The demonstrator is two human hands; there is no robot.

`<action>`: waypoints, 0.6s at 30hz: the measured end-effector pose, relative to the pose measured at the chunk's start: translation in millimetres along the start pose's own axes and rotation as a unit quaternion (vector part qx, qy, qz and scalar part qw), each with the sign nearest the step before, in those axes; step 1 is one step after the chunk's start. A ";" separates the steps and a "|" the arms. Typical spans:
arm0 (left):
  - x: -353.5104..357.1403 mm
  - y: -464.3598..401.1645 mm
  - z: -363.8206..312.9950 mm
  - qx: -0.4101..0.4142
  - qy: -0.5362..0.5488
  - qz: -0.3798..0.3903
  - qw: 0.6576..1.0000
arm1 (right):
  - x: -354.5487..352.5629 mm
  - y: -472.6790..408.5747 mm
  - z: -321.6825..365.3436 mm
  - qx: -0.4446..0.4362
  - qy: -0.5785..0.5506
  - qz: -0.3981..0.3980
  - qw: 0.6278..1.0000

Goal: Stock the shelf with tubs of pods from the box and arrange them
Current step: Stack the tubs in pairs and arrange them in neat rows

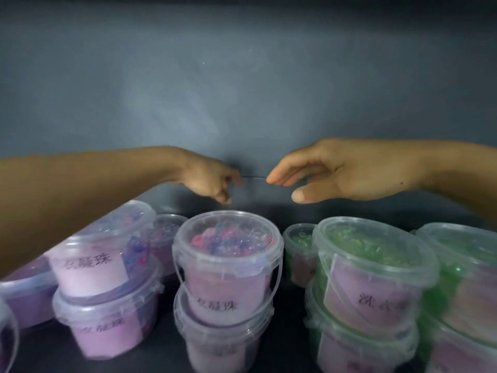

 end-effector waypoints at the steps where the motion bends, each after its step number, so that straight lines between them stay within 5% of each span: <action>1: -20.0 10.7 -6.0 0.003 0.023 -0.049 0.998 | 4.0 3.0 10.2 -0.012 0.005 0.004 1.000; 4: -59.3 59.0 -10.3 0.002 0.169 -0.185 0.968 | 18.6 12.4 38.8 -0.039 0.055 0.016 0.998; 8: -48.0 147.4 -10.1 0.030 0.370 -0.270 0.888 | 42.5 21.9 64.3 -0.079 0.173 -0.009 0.982; 13: 43.0 216.5 2.4 -0.041 0.443 -0.263 0.856 | 54.1 26.5 74.6 -0.083 0.188 -0.084 0.975; 18: 117.2 203.5 12.5 -0.109 0.445 -0.230 0.859 | 56.1 26.5 84.7 -0.070 0.167 -0.110 0.977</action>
Point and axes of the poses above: each hand's wrist, its own y-axis away from the middle knuckle, its own x-axis out of the palm, z = x × y, the point moved 10 cm from there along -y, towards the middle knuckle, and after that the axes turned 12 degrees about -z, right-handed, at the moved point
